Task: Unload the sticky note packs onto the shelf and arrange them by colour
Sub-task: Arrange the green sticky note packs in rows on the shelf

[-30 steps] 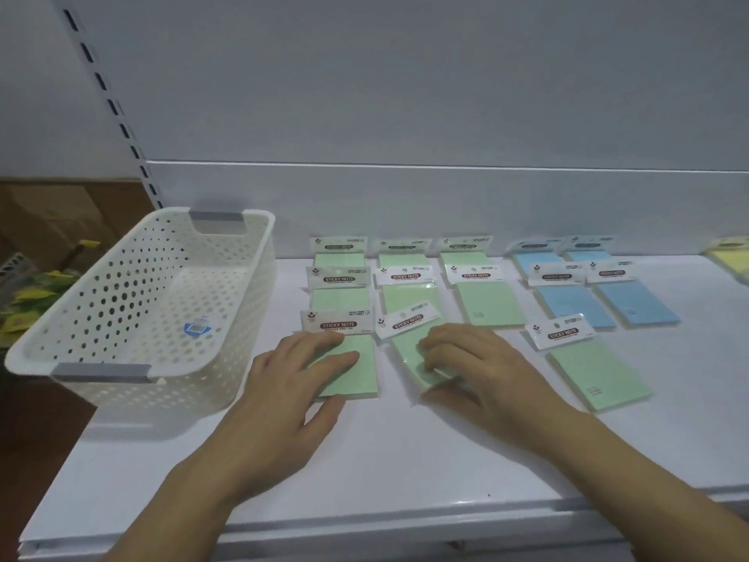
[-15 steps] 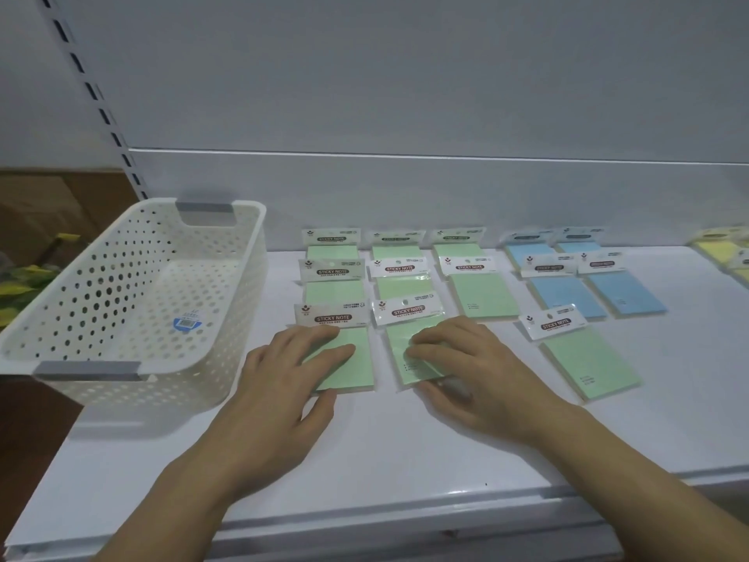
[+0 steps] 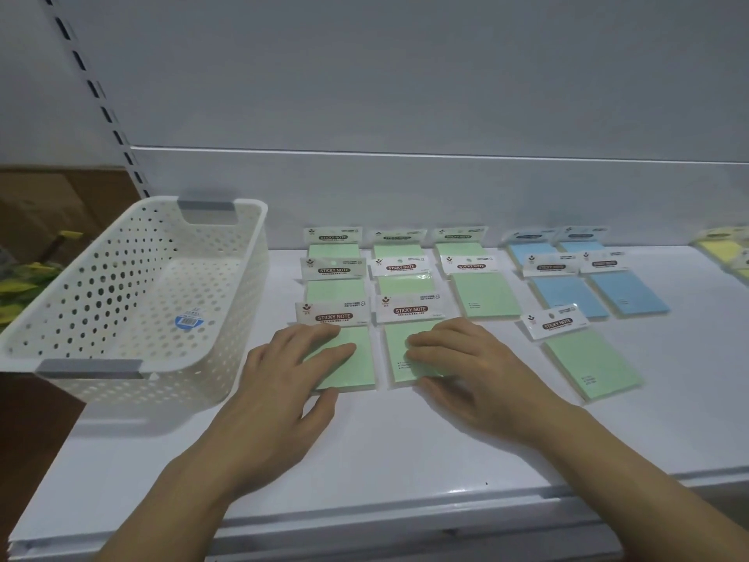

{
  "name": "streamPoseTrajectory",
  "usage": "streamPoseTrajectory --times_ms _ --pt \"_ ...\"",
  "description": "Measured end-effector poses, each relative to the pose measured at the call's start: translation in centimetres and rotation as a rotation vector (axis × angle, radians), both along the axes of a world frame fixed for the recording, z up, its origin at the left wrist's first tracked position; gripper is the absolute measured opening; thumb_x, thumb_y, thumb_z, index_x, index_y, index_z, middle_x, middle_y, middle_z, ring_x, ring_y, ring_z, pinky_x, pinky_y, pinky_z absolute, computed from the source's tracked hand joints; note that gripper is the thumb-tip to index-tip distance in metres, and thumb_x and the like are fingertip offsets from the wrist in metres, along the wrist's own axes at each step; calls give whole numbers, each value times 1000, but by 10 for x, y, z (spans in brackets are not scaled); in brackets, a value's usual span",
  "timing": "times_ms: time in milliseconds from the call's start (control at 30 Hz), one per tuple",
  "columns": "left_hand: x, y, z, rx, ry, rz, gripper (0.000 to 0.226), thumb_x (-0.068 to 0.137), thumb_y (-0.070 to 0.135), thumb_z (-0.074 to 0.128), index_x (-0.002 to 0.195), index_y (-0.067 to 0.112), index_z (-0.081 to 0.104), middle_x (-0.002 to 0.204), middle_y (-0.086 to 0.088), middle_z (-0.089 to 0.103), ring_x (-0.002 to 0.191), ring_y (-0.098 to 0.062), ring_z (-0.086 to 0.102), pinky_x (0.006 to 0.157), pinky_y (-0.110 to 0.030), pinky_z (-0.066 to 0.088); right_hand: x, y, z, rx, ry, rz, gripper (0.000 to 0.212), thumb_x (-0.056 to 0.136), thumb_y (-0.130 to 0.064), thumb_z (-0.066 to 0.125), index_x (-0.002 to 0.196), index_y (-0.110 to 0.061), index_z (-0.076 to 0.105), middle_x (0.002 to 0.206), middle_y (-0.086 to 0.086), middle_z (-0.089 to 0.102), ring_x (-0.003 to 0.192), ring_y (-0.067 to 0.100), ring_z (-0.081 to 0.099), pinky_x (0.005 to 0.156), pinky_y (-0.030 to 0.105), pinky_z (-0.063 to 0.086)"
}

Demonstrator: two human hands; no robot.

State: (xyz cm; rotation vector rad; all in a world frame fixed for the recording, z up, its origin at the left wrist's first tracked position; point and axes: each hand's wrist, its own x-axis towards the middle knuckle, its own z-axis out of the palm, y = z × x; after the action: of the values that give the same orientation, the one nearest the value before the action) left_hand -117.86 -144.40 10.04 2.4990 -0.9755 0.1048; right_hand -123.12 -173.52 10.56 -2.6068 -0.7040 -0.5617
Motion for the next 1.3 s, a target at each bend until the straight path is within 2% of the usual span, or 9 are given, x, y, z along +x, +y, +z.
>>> streamPoseTrajectory --times_ms 267,433,533,700,833,933,1033,1167,1300 --pt "0 1 0 -11 -12 -5 49 94 39 45 142 42 45 151 22 34 144 -5 25 108 -33 27 0 1 4 -27 11 -40 23 93 -27 72 113 -14 74 120 -5 71 108 22 62 91 35 51" --pt "2 1 3 -24 -7 -26 50 93 42 48 143 41 44 152 22 32 145 -3 22 110 -35 27 -3 -1 9 -12 33 -95 37 92 -33 74 122 -11 70 123 0 69 114 21 61 96 35 49" --pt "0 1 5 -10 -17 -35 52 92 46 49 143 42 43 154 21 31 143 3 18 109 -36 26 -6 -8 15 49 34 -148 33 96 -34 66 120 -11 70 122 3 66 114 24 60 97 35 48" --pt "-6 -7 15 11 -40 -23 51 91 51 49 142 44 42 154 23 30 143 5 15 109 -35 24 -18 -35 31 86 36 -335 20 94 -25 69 111 -14 68 113 1 65 107 24 58 91 39 47" --pt "-7 -32 27 -1 -47 -12 52 91 52 46 142 40 47 153 19 34 145 -3 21 109 -38 24 -40 -73 41 109 122 -552 24 86 -40 65 103 -23 63 111 -3 61 106 22 51 86 39 44" --pt "-13 -62 33 -36 -48 -9 54 90 53 42 141 36 52 152 13 40 143 -11 26 107 -41 25 -57 -93 40 74 232 -738 30 80 -49 71 100 -30 60 118 -5 56 113 25 48 90 46 45" --pt "-24 -92 35 -86 -28 22 54 89 52 42 139 35 54 151 13 41 141 -13 30 108 -43 25 -68 -100 32 62 349 -832 37 74 -59 69 99 -36 54 122 -9 48 114 23 43 93 45 42" --pt "-36 -114 25 -91 -38 88 46 91 43 49 136 37 53 150 17 40 142 -10 29 112 -46 25 -71 -108 27 172 362 -807 38 68 -58 68 94 -36 50 117 -11 44 111 20 43 84 36 44" --pt "-34 -109 15 -103 -63 109 43 92 38 52 134 37 53 148 18 41 142 -10 30 110 -42 25 -69 -107 23 332 233 -687 39 68 -65 61 91 -35 51 110 -10 44 112 16 45 81 28 48"
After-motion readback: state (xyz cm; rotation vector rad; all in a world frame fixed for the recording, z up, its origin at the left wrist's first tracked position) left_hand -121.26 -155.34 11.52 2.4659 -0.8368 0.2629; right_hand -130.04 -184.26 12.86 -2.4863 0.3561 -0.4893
